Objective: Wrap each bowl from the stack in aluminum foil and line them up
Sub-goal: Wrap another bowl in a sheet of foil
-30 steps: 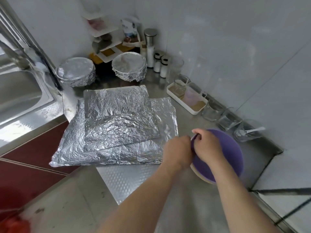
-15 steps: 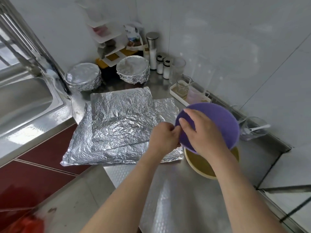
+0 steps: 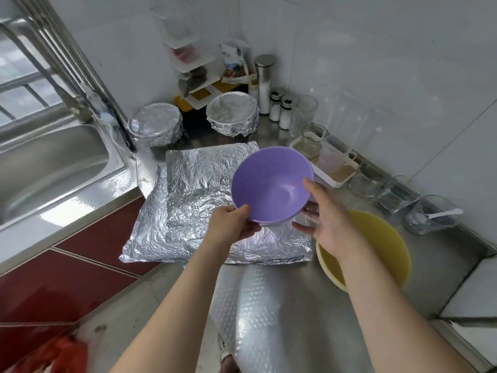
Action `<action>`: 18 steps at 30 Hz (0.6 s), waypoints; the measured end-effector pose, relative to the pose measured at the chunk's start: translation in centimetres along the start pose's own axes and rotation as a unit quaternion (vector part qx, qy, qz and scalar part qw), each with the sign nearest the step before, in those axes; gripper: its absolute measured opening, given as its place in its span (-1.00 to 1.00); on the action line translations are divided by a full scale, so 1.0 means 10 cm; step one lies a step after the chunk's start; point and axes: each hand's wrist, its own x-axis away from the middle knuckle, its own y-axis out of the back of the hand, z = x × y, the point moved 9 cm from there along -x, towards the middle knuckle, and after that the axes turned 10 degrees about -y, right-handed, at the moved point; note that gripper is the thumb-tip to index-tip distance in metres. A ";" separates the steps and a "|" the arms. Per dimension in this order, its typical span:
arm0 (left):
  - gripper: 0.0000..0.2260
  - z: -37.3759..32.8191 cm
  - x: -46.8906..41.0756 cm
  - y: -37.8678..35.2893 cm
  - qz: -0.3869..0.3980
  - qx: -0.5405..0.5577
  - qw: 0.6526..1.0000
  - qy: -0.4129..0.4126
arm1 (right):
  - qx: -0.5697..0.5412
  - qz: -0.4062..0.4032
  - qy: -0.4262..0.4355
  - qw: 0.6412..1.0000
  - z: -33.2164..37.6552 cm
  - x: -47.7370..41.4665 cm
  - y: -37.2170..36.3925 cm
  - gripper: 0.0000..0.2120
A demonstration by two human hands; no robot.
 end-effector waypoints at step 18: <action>-0.17 0.65 -0.79 0.05 0.157 -0.730 0.638 -0.189 | -0.189 -0.123 -0.055 0.973 -0.54 -0.72 -0.03 -0.77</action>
